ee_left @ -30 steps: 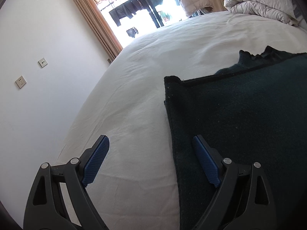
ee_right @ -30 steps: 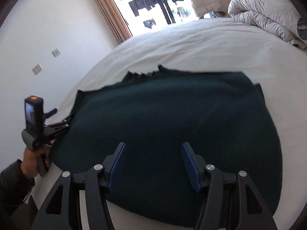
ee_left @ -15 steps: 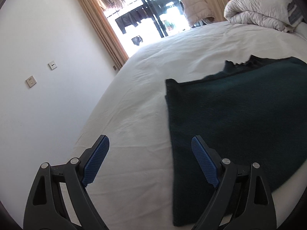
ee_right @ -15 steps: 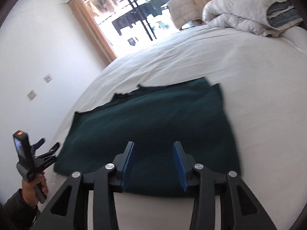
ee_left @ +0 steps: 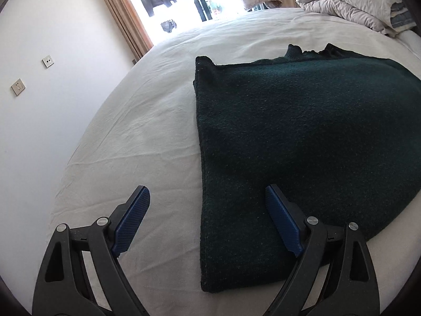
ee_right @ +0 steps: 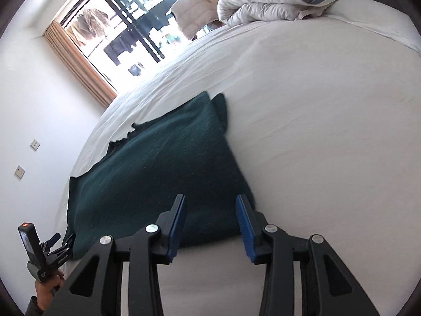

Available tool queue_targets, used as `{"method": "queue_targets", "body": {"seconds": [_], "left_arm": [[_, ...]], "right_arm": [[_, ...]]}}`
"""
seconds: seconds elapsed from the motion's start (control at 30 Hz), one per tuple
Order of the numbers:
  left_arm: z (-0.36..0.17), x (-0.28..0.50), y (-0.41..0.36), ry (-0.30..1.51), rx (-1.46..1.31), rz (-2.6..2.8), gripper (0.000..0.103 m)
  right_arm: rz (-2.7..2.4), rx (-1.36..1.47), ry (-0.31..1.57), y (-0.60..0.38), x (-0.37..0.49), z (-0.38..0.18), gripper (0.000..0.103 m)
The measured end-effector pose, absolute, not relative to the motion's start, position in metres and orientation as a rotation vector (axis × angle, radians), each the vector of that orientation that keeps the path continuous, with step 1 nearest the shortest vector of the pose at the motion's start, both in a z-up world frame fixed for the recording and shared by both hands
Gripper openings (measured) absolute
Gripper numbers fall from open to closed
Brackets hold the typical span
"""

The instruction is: Fold small clothes

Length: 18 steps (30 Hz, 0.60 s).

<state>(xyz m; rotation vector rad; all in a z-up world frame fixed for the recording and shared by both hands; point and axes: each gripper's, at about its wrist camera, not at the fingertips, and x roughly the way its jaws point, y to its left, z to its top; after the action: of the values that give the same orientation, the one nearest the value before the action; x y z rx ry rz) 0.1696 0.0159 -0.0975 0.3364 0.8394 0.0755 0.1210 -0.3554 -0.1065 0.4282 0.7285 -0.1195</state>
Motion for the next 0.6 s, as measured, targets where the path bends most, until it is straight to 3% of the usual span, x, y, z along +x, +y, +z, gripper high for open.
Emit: {"method": "queue_targets", "body": {"seconds": [0.03,0.07,0.4,0.6], "left_arm": [[-0.098,0.17,0.016,0.839,0.334,0.074,0.09],[-0.098,0.172,0.018,0.84,0.329,0.072,0.09],[-0.094,0.175,0.027,0.85,0.259,0.053,0.09],[-0.084,0.143,0.062,0.869,-0.095,0.012,0.09]], "right_arm": [[-0.123,0.426,0.715,-0.353,0.116,-0.104,0.061],[-0.108,0.434,0.708,-0.354,0.114,-0.104,0.064],[0.04,0.437,0.684,-0.311,0.105,-0.087,0.063],[0.147,0.431,0.682,-0.279,0.111,-0.083,0.064]]}}
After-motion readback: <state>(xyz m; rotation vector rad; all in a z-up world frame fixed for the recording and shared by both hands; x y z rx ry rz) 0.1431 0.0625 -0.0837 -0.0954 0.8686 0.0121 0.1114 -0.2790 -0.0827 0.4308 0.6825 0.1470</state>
